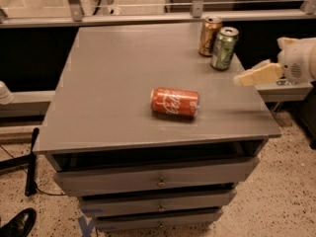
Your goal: Move green can near orange can
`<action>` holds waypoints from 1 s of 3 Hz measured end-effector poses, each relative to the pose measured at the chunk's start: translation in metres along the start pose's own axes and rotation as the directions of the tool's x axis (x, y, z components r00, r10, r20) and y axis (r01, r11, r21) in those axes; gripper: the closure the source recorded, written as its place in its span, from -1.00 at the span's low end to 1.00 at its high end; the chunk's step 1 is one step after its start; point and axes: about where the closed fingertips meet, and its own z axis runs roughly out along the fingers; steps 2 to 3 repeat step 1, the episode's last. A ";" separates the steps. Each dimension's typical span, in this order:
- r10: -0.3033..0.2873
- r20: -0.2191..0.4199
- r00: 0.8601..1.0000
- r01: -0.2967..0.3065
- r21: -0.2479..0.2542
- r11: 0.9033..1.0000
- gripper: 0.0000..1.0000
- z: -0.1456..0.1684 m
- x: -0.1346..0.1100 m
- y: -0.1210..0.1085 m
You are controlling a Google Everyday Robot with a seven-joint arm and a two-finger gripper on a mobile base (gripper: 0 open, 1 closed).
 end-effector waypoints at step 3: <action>0.004 -0.017 1.000 -0.003 0.056 0.998 -1.00 -0.037 0.021 -0.015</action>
Offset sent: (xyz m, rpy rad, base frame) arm 0.0000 0.0000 0.0000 0.0000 0.0000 0.0000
